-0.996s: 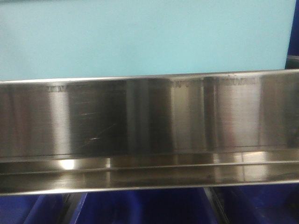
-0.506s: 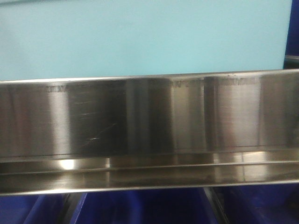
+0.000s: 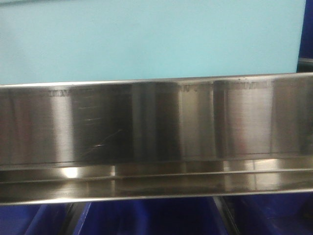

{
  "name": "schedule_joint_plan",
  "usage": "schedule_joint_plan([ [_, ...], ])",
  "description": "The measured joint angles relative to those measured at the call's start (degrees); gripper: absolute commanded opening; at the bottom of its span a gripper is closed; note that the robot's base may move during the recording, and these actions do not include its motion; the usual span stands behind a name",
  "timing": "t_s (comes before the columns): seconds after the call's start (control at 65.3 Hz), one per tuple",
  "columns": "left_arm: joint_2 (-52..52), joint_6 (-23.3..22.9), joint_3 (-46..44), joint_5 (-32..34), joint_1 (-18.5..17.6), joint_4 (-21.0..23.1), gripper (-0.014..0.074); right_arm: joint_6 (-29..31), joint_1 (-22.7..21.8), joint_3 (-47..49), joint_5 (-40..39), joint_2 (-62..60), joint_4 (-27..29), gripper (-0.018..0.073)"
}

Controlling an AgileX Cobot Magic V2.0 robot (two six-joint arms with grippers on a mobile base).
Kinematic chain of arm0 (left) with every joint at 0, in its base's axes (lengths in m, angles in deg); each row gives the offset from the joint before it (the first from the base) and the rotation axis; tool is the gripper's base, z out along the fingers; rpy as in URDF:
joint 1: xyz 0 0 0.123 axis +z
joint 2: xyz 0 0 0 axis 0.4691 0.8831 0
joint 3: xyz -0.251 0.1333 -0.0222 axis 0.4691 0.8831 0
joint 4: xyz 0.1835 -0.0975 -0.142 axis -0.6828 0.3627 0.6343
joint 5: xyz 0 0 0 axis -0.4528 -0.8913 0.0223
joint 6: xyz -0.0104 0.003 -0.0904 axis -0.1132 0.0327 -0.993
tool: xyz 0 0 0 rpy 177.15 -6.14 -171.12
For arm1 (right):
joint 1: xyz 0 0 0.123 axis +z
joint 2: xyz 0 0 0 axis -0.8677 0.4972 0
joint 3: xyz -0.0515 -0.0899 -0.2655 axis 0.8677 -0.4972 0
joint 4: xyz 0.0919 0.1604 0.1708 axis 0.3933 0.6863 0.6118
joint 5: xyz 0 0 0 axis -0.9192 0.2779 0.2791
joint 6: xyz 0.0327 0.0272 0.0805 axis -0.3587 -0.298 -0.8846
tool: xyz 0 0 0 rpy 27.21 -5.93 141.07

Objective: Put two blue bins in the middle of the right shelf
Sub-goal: 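Close both grippers on opposite walls of the light blue bin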

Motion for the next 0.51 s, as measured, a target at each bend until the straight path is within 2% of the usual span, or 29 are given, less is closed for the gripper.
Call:
schedule_joint_plan([
  [0.506, 0.0, 0.0, -1.17, -0.5, 0.0, 0.39, 0.0382, 0.0, 0.0, 0.0, 0.26, 0.77, -1.18, 0.0288],
])
